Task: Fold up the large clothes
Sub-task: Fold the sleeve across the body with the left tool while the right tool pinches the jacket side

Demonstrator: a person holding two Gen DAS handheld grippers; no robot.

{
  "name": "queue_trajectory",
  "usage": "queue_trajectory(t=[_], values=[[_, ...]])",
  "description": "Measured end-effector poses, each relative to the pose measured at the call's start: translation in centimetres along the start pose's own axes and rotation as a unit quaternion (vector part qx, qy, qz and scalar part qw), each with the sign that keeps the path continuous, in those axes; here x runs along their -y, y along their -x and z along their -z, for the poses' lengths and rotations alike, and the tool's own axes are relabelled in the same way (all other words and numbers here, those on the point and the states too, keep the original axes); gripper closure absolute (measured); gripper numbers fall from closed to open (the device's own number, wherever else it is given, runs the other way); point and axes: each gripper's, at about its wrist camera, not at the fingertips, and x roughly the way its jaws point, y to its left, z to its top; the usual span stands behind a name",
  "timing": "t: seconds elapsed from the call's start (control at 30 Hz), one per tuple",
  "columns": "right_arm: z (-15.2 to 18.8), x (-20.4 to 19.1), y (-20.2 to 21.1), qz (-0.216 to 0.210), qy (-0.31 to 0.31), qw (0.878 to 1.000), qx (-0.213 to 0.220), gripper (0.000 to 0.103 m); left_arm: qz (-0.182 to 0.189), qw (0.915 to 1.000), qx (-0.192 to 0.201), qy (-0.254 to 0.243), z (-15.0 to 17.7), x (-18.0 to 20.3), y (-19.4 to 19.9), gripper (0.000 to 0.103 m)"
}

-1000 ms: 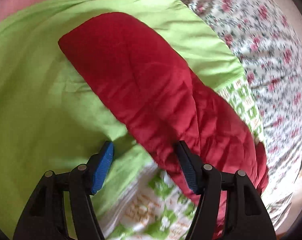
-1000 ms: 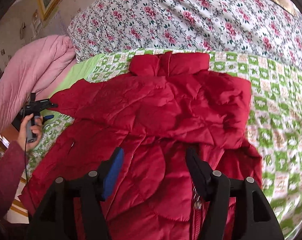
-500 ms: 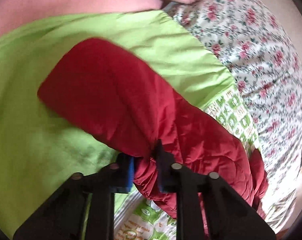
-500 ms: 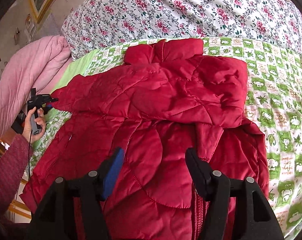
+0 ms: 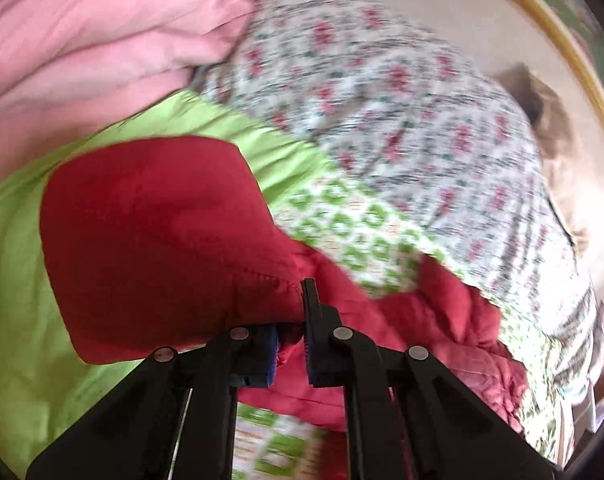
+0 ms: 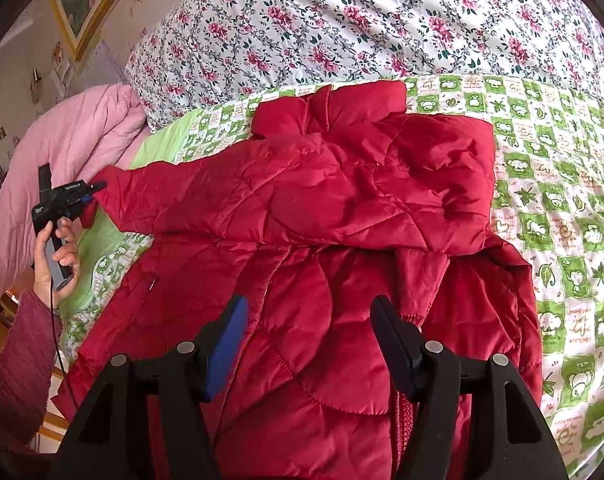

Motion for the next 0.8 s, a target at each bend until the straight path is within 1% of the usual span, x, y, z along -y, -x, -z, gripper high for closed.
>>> queue_trajectory(t=[0.07,0.2,0.33,0.43,0.67,0.8], values=[[0.1,-0.1,0.2,0.001,-0.002,1.000,0.002,0.037,0.017,0.9998,0.005,-0.014,0.0,1.6,0.5,0.095],[0.1,0.2,0.7,-0.003,-0.010,1.000,0.007,0.037,0.060,0.9965,0.005,-0.058,0.8,5.8,1.6,0.095],[0.1,0.6,0.9,-0.008,-0.022,1.000,0.011,0.037,0.098,0.9900,-0.006,-0.101,2.2,10.1,1.9,0.095],[0.1,1.0,1.0,-0.017,-0.035,0.999,0.015,0.037,0.117,0.9836,-0.015,-0.136,3.6,13.2,1.9,0.095],[0.1,2.3,1.5,-0.030,-0.069,0.997,0.025,0.037,0.132,0.9651,-0.044,-0.222,8.0,20.7,0.1,0.095],[-0.1,3.6,2.3,-0.040,-0.092,0.994,0.037,0.037,0.134,0.9564,-0.060,-0.252,10.5,23.5,-0.9,0.095]])
